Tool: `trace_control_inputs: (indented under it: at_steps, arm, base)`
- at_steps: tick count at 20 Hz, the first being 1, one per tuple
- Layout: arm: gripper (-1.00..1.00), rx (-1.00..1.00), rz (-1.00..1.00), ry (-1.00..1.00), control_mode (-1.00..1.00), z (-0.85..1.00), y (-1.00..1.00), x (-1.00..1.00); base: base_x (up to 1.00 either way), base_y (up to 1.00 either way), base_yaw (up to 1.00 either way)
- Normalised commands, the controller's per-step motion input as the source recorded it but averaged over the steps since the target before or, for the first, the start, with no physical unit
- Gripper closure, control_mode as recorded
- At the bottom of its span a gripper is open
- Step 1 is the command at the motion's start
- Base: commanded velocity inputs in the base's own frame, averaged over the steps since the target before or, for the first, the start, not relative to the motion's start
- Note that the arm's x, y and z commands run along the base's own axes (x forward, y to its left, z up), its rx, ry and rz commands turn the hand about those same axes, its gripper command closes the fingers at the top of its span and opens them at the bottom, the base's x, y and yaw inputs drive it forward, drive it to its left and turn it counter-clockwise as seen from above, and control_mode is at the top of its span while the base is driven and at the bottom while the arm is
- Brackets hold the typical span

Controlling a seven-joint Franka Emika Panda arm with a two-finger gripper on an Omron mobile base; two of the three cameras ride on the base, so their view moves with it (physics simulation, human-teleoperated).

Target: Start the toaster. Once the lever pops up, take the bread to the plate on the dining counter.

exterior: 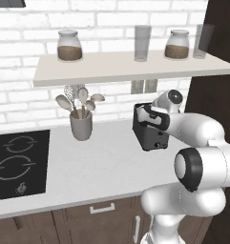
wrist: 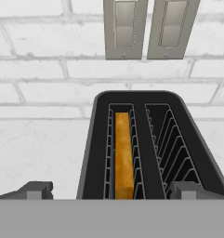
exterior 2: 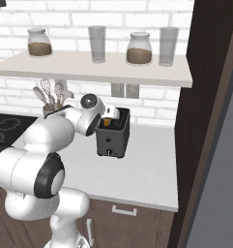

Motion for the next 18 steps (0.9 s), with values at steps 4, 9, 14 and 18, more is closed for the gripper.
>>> trace_control_inputs:
  at_steps: [4,9,14,18]
  arm:
    - [-1.0,0.0,0.0,0.0,-1.0,0.0,0.0,0.0]
    - [-1.0,0.0,0.0,0.0,-1.0,0.0,0.0,0.0]
    - [-1.0,0.0,0.0,0.0,-1.0,0.0,0.0,0.0]
    - [-1.0,0.0,0.0,0.0,-1.0,0.0,0.0,0.0]
  base:
    - [0.0,0.0,0.0]
    - [0.0,0.0,0.0]
    - [0.0,0.0,0.0]
    - [0.0,0.0,0.0]
